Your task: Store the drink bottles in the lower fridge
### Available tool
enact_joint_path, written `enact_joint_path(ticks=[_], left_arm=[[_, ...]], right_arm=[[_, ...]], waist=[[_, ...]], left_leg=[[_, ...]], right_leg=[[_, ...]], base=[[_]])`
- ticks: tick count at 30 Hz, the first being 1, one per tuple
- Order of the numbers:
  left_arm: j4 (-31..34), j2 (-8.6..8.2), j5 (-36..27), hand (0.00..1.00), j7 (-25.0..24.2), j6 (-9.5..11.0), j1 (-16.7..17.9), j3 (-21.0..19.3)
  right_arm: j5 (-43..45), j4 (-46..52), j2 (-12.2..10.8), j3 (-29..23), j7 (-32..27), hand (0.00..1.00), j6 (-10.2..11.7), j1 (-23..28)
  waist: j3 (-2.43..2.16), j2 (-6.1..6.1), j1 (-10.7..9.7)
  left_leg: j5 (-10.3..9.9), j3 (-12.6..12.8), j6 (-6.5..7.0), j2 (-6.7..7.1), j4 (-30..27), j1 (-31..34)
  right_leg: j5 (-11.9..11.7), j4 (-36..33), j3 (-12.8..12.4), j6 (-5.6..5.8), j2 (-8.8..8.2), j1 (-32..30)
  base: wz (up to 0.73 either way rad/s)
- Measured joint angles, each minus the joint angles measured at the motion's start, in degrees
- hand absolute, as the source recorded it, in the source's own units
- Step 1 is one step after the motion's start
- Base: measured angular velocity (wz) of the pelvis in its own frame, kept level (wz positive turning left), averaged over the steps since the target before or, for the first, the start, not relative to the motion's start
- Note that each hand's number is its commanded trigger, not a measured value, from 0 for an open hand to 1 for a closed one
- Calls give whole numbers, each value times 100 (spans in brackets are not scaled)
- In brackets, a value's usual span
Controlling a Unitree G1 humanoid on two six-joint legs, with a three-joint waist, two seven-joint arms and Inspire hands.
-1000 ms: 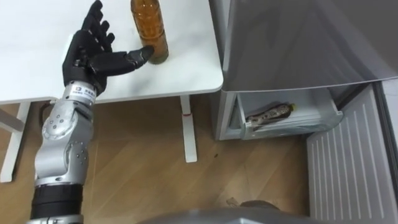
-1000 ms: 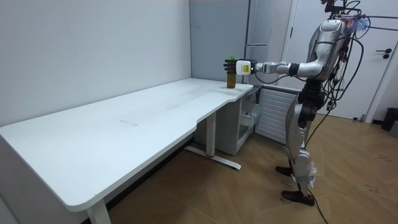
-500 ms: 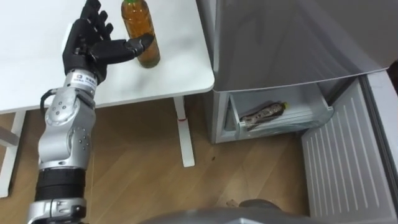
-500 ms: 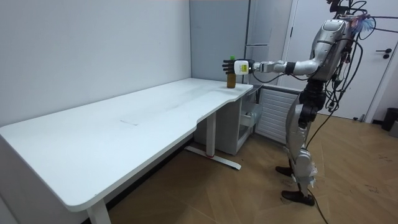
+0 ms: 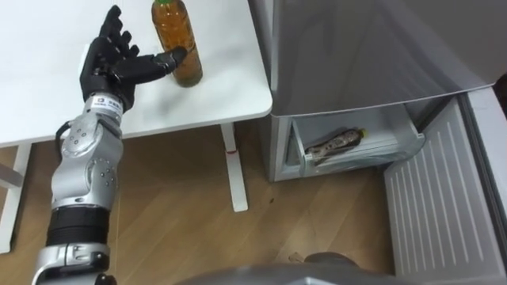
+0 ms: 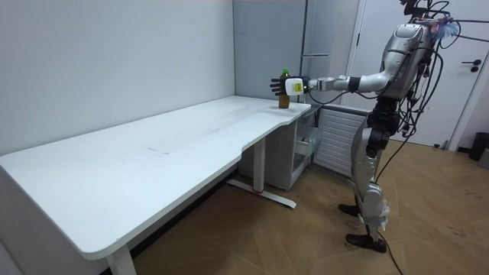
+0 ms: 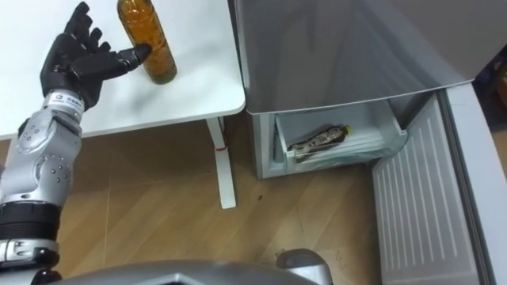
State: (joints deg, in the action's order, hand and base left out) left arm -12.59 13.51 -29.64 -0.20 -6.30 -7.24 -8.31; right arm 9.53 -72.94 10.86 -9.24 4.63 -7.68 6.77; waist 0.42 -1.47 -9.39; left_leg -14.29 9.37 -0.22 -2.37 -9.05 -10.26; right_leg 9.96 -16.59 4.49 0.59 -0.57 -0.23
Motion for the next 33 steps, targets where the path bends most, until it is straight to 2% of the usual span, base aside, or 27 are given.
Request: enact_joint_path(ticks=[6, 13, 17, 21, 24, 33], left_arm=[[-119, 97, -8, 0, 3, -52, -275, 0], [-386, 146, 5, 0, -44, -98, -383, 1], [-645, 145, 43, 0, -64, -212, -578, 4], [-726, 145, 47, 0, -92, -212, -716, 4], [-730, 145, 48, 0, -169, -212, -725, 4], [-764, 155, 58, 0, -276, -218, -726, 2]], right_arm=[[2, -13, -1, -106, -5, 0, -118, 8], [2, -16, -1, -113, -2, 0, -131, 12], [3, -15, 0, -118, 25, 0, -127, 10], [4, -16, 0, -118, 34, 0, -122, 9], [4, -16, 0, -118, 42, 0, -121, 4], [1, -17, 1, -221, 38, 0, -122, 41]], waist=[[-5, 8, -40], [-32, -24, -170], [-28, -58, -198], [-18, -123, -218], [-3, -155, -267], [10, -141, -289]], left_leg=[[0, 90, 0, 0, -3, -3], [1, 134, 1, -2, -16, -14], [1, 134, 1, -2, -21, -16], [1, 142, 1, -3, -22, -31], [2, 142, 1, -3, -24, -31], [2, 152, 1, -2, -29, -31]], right_leg=[[0, -4, -94, 0, 21, -28], [-1, 0, -148, 0, 32, -33], [-1, 1, -149, -1, 31, -31], [-1, -5, -154, -1, 31, -22], [-1, -8, -154, -1, 30, -22], [-1, -4, -158, -1, 28, -33]], base=[[-6], [-4], [0], [0], [0], [0]])
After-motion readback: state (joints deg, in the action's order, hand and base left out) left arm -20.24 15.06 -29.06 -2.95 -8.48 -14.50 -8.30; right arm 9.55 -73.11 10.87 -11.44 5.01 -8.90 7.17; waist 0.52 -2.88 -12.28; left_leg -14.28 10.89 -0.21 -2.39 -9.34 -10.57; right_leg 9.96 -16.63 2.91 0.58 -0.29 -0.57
